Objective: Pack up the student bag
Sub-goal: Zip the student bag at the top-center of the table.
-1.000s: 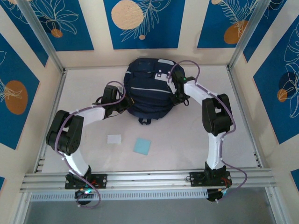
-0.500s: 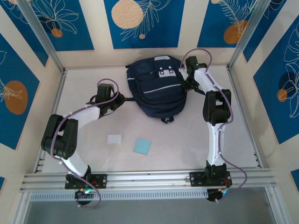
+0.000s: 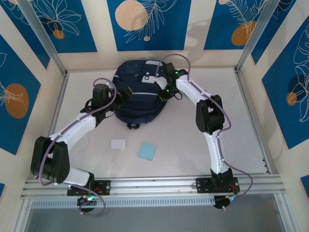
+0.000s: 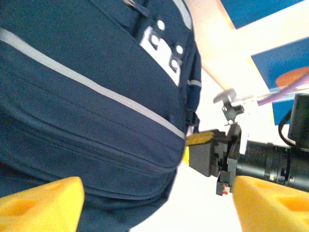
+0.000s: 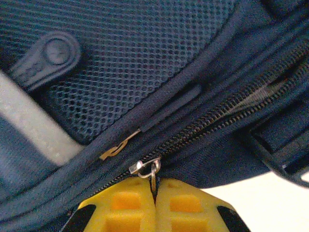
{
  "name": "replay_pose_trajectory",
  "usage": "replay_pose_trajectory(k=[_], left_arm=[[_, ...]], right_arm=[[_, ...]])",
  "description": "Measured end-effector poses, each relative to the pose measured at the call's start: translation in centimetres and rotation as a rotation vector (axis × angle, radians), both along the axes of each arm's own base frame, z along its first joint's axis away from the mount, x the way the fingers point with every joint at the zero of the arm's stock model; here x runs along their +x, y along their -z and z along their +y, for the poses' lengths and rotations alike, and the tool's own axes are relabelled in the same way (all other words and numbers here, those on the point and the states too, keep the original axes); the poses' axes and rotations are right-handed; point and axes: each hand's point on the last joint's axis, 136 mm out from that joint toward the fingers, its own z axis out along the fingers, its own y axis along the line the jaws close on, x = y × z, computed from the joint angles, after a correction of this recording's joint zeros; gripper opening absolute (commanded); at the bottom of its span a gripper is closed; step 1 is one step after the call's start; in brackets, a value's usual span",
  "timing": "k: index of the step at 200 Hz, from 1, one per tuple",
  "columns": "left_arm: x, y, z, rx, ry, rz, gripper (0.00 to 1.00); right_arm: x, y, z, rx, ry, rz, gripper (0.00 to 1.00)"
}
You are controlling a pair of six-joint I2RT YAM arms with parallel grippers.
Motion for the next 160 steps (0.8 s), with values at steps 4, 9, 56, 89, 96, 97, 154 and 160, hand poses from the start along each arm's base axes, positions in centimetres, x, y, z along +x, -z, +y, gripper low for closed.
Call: replay_pose_trajectory(k=[4,9,56,89,96,97,154,160], left_arm=[[-0.2,0.1,0.0,-0.005,-0.005,0.005,0.94],[-0.5,0.3,0.0,-0.012,-0.011,0.013,0.94],[-1.7,5.2,-0.5,-0.017,-0.059,0.140,0.95],[-0.3,8.4,-0.7,-0.031,-0.116,0.195,0.93],[0.0,9.2,-0.6,-0.028,-0.130,0.206,0.91],[0.0,9.3,-0.6,-0.026,-0.131,0.207,0.90],[2.7,12.5,-0.7,-0.024,-0.193,0.225,0.16],[2.9,12.7,-0.8,-0.022,-0.192,0.226,0.01]], right_arm=[[-0.2,-0.2,0.8,0.024,-0.010,0.002,0.00],[-0.5,-0.4,1.7,0.054,-0.016,0.010,0.00],[-1.7,-2.7,6.2,0.367,0.010,0.142,0.00],[-2.2,-2.3,6.7,0.466,0.043,0.224,0.00],[-2.4,-2.0,6.8,0.476,0.049,0.237,0.00],[-2.4,-1.9,6.8,0.478,0.050,0.239,0.00],[-2.5,-0.8,6.5,0.466,0.048,0.221,0.00],[-2.5,-0.6,6.3,0.451,0.043,0.211,0.00]])
